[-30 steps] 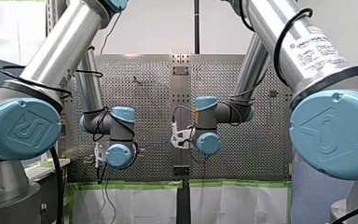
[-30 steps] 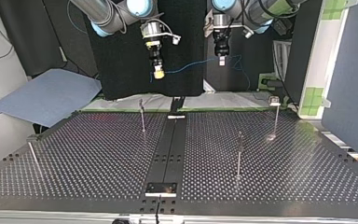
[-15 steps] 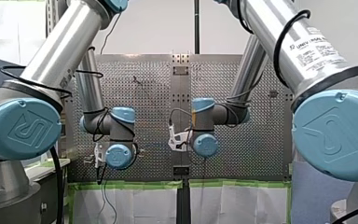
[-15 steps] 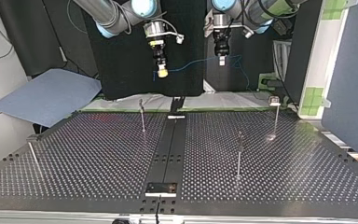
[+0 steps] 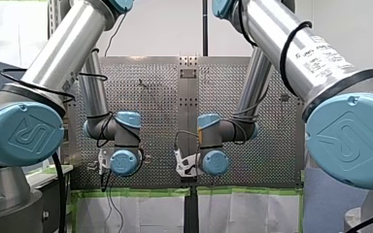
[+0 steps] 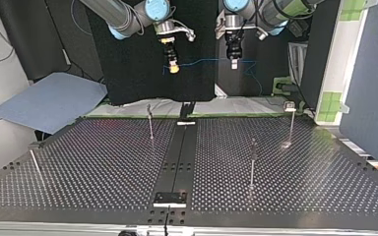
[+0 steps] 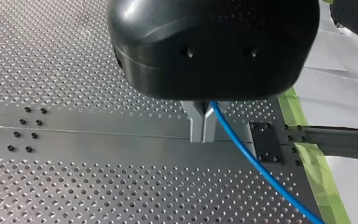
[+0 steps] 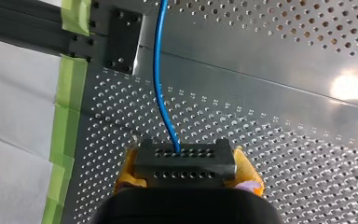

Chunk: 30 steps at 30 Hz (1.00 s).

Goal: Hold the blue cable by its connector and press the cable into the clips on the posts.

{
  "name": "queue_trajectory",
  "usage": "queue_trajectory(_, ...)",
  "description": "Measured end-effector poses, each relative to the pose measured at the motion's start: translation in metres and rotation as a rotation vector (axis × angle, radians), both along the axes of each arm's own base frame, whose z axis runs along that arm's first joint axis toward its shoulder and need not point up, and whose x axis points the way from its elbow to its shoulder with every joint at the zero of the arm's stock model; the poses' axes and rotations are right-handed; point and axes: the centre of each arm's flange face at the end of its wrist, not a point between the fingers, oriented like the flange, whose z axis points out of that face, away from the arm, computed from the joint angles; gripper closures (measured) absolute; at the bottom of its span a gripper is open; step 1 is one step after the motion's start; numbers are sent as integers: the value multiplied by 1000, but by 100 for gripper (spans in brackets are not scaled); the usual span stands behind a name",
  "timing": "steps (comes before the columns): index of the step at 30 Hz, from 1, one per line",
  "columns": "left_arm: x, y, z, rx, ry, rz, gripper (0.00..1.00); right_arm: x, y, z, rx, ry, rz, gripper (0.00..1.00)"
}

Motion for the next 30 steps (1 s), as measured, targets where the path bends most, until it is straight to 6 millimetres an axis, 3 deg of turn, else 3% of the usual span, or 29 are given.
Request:
queue_trajectory(7,0,1,-1,6,6,0,98,0,-1,1,2,1,-3,100)
queue_trajectory(11,5,8,-1,38,22,18,98,6,-5,15,-5,-23,-19,100)
queue_trajectory(20,16,19,25,109,25,67,98,24,-13,66,-2,-146,20,100)
queue_trajectory(30,50,17,75,52,-41,132,98,48,-26,137,-48,-212,84,100)
